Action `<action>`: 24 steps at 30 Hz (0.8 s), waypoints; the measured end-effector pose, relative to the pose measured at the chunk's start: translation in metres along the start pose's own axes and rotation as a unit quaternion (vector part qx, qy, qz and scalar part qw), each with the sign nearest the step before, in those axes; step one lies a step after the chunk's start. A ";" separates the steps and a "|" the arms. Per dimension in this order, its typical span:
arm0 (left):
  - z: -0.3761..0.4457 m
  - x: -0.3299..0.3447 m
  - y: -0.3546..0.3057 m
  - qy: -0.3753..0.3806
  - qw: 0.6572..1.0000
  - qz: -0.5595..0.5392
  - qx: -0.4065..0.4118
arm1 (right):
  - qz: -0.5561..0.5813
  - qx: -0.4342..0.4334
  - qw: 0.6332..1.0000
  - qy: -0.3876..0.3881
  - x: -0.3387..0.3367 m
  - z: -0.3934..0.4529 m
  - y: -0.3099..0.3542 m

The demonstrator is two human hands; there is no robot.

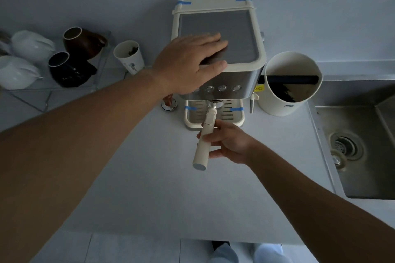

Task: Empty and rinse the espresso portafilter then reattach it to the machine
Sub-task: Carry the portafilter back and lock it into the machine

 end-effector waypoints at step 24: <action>0.004 -0.008 0.015 -0.042 0.997 -0.053 -0.032 | 0.119 -0.057 0.991 -0.016 0.025 0.041 0.033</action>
Point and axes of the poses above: each hand's wrist, its own z-axis towards the middle knuckle, its own x-axis out of the palm, y = z × x, the point moved 10 cm from there along z, towards the middle knuckle, and after that the axes turned 11 degrees about -z, right-handed, at the moved point
